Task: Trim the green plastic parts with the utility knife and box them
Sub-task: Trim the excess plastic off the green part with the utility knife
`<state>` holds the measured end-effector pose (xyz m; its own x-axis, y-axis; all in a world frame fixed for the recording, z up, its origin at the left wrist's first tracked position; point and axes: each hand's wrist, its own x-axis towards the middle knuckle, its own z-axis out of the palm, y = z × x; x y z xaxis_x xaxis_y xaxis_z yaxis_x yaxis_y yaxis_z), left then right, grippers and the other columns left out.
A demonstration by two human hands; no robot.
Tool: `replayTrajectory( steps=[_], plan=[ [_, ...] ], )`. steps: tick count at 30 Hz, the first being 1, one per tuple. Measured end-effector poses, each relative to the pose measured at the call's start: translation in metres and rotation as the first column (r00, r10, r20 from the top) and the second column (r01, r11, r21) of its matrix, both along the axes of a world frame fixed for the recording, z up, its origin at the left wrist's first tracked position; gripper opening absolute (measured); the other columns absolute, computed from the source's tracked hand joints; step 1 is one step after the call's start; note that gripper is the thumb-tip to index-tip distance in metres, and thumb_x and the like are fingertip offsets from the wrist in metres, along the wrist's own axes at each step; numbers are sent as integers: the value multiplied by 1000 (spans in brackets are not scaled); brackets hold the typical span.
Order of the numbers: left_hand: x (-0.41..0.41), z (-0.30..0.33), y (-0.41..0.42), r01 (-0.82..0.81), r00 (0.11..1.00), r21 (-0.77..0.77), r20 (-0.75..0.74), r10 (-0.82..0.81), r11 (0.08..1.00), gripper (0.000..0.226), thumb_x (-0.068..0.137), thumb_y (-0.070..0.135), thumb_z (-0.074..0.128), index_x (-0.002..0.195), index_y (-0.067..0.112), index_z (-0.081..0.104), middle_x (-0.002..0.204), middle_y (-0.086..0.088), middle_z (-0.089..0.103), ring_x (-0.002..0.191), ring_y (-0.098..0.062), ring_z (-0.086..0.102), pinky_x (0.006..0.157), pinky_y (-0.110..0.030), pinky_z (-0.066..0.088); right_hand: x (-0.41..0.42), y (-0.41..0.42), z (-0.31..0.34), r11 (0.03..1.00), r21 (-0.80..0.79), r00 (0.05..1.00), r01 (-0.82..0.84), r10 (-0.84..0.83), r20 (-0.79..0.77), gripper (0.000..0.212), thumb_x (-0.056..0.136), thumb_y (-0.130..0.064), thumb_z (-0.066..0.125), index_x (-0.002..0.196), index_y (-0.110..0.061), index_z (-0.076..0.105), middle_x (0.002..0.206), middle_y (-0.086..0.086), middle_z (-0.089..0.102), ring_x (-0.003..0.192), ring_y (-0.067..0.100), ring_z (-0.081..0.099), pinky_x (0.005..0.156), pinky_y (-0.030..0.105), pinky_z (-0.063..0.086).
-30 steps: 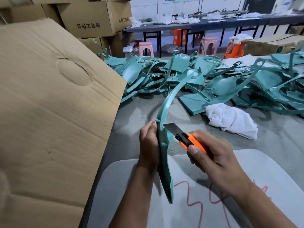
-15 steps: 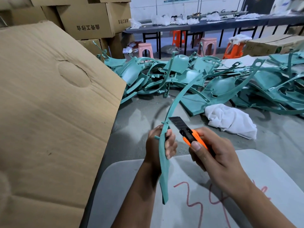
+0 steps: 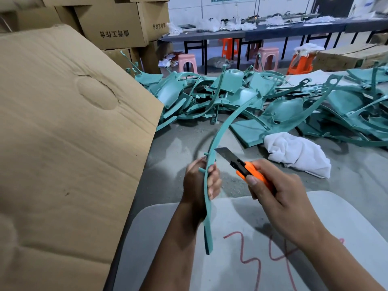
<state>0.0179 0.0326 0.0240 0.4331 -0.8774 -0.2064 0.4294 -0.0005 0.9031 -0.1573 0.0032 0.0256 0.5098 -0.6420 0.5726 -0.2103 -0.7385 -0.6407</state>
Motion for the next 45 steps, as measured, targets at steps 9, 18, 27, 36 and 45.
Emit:
replayTrajectory(
  steps=[9,18,27,36,45],
  plan=[
    [12,-2,-4,-153,981,-57,111,158,987,42,101,7,33,62,14,46,47,1,42,41,-16,36,38,-19,30,11,15,-1,999,-13,999,-47,47,24,13,107,-40,46,103,-34,58,67,-1,52,55,20,52,52,39,41],
    [12,-7,-3,-344,841,-170,382,383,924,23,85,24,40,65,15,45,62,-3,50,67,-22,47,62,-39,39,9,16,0,998,23,995,-60,58,79,13,108,-35,48,97,-37,55,66,0,52,55,21,51,53,38,41],
    [15,-8,-5,-393,793,-172,433,428,903,24,80,23,38,56,22,37,51,13,44,55,-9,40,52,-25,34,6,13,-3,996,41,995,-76,72,74,14,108,-36,49,101,-30,59,67,-3,52,55,19,50,52,36,41],
    [26,-7,-7,-383,850,11,396,348,924,53,91,4,40,42,22,45,43,15,39,51,-11,34,48,-25,29,0,1,-6,993,-85,996,83,-79,45,8,107,-39,47,102,-42,52,65,-6,50,54,14,49,50,29,38],
    [43,-4,-3,-263,779,162,617,111,951,41,92,4,43,57,19,26,43,13,29,48,-10,27,42,-26,24,-4,-3,-4,981,-145,974,-132,101,-200,18,108,-39,45,108,-30,60,75,-17,47,66,8,48,58,29,39]
  ],
)
